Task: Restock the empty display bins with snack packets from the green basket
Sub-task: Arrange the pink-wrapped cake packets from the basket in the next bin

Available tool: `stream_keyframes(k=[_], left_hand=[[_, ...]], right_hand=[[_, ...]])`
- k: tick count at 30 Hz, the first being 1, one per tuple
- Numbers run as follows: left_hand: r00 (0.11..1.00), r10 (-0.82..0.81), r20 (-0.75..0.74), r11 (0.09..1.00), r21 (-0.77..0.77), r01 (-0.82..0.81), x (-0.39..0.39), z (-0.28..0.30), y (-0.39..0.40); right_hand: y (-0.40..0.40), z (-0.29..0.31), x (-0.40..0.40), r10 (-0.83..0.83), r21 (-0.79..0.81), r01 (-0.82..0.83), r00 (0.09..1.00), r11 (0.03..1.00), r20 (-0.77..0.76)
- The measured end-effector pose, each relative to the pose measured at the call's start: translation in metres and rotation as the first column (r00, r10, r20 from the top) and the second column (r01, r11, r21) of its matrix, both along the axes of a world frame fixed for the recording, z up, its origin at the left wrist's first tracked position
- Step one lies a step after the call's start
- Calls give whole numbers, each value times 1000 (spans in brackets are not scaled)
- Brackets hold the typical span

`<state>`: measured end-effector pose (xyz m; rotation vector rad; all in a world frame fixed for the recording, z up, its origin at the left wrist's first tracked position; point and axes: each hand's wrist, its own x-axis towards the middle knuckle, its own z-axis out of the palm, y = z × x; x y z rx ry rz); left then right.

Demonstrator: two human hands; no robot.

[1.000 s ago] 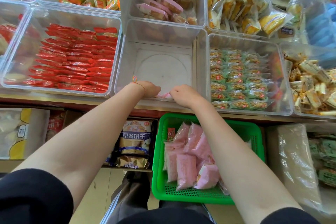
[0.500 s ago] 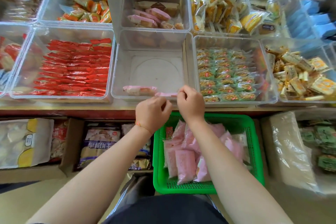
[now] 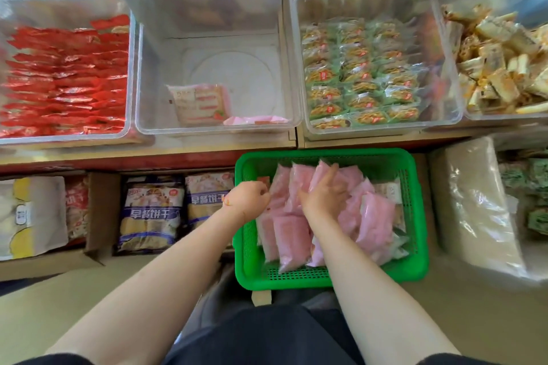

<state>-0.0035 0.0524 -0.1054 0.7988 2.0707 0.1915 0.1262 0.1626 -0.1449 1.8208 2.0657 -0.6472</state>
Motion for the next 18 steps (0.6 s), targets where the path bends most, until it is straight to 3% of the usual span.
stream_keyframes(k=[5, 8, 12, 15, 16, 18], left_hand=[[992, 81, 95, 997, -26, -79, 5, -6, 11], [914, 305, 267, 951, -40, -306, 9, -10, 19], [736, 520, 433, 840, -102, -533, 14, -5, 31], [624, 573, 532, 791, -160, -591, 19, 4, 37], [592, 573, 567, 785, -172, -595, 20, 8, 38], [530, 557, 639, 782, -190, -593, 24, 16, 40]], right_hand=[[20, 2, 0, -155, -72, 148, 983, 986, -102], [33, 14, 10, -309, -238, 248, 913, 939, -268], [37, 45, 29, -647, -548, 381, 611, 745, -456], [38, 64, 45, -858, -815, 312, 342, 489, -384], [38, 69, 50, -885, -850, 290, 301, 440, -355], [37, 72, 59, -891, -853, 306, 313, 423, -330]])
